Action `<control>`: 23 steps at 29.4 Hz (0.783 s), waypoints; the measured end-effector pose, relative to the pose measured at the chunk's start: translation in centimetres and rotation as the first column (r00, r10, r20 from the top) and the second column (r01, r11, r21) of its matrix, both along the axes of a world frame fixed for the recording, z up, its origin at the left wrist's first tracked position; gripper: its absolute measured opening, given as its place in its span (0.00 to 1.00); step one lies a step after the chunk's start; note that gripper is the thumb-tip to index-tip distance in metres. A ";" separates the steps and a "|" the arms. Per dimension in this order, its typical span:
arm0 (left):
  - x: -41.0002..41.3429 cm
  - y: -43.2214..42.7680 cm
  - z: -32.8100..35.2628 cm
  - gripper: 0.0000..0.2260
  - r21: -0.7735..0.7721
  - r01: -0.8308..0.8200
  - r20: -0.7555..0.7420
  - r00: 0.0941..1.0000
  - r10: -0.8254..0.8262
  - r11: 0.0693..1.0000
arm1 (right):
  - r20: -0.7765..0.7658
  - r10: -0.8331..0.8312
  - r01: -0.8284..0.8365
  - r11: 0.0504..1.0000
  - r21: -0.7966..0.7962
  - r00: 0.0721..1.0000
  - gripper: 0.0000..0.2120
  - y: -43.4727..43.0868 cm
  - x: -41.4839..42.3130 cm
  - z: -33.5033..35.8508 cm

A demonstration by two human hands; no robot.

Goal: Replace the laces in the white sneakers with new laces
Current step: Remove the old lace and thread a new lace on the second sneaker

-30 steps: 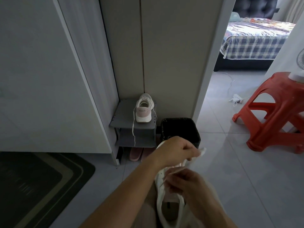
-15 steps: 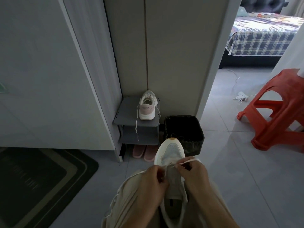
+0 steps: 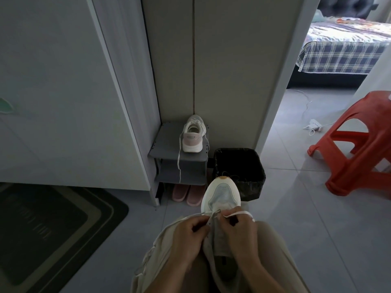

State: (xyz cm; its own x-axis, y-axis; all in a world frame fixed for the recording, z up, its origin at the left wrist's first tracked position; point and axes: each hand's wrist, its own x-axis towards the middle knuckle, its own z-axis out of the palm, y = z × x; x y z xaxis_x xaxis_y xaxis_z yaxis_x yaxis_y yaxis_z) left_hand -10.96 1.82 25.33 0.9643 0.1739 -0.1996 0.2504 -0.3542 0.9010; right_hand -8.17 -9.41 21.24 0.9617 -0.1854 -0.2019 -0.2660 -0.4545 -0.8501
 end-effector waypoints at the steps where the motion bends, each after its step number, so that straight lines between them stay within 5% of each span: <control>1: -0.1 0.0 0.0 0.11 0.010 0.001 0.006 1.000 -0.002 1.000 | 0.040 0.005 -0.004 1.000 -0.017 0.999 0.13 0.0 0.2 -0.1; 7: -0.3 0.2 -0.4 0.10 0.060 0.045 0.070 0.996 -0.049 0.997 | -0.066 0.145 -0.156 0.968 -0.199 0.987 0.16 -0.8 0.8 -0.6; 12: -0.5 0.3 -0.5 0.10 0.094 0.069 0.116 0.990 -0.080 0.993 | -0.057 0.074 -0.080 0.992 -0.102 0.996 0.17 -0.4 0.6 -0.9; 16: -0.3 0.4 -0.8 0.10 0.058 0.072 0.109 0.991 -0.078 0.996 | 0.107 0.052 -0.050 0.998 -0.024 0.993 0.06 -0.6 0.3 -0.4; 23: 0.1 0.5 -1.9 0.10 -0.002 0.040 0.083 0.996 -0.040 0.999 | 0.068 0.080 -0.077 0.996 -0.047 0.994 0.06 -0.3 0.2 -0.3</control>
State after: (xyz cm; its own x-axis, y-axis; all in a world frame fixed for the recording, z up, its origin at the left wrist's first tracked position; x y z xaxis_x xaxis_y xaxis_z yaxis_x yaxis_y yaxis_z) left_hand -10.89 2.27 23.44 0.9837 0.1342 -0.1194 0.1606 -0.3589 0.9194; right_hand -7.92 -9.76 20.95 0.9851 -0.1163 -0.1269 -0.1688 -0.5092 -0.8440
